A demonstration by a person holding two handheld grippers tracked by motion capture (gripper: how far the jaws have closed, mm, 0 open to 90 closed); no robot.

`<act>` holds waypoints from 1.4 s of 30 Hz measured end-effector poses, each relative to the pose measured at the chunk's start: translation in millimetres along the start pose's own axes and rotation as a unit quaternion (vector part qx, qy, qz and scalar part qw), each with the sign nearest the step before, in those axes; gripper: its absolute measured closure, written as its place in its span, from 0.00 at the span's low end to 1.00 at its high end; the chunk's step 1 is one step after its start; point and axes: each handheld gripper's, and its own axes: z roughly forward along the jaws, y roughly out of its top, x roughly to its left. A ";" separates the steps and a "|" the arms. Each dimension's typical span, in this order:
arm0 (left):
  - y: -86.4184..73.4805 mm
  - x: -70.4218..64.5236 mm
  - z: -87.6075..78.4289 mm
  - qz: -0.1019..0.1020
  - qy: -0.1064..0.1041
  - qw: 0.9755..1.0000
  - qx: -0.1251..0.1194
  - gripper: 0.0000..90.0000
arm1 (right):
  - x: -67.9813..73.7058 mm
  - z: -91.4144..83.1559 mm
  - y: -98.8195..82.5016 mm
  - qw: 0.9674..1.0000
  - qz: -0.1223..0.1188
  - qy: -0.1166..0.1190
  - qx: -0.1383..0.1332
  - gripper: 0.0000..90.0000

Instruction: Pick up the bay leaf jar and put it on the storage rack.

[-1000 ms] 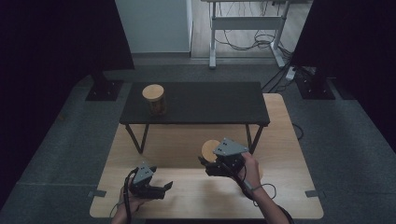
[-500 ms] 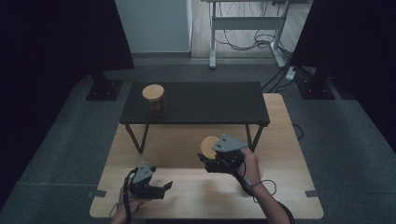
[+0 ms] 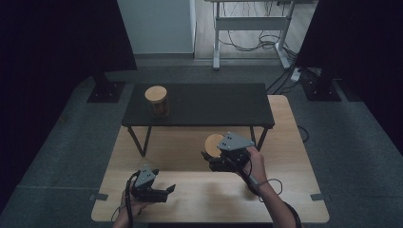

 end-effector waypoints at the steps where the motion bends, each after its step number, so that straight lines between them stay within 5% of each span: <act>1: 0.0 0.0 0.0 0.000 0.000 1.000 0.000 0.09 | -0.6 -0.2 0.9 1.000 -0.001 0.000 0.000 0.28; 9: -0.2 0.2 0.2 0.001 0.002 1.000 0.001 0.09 | -6.2 0.5 6.0 1.000 0.006 0.020 -0.001 0.28; 42: -1.2 -0.3 1.8 0.002 -0.002 1.000 0.005 0.09 | -23.3 4.6 34.2 1.000 0.002 0.014 -0.003 0.28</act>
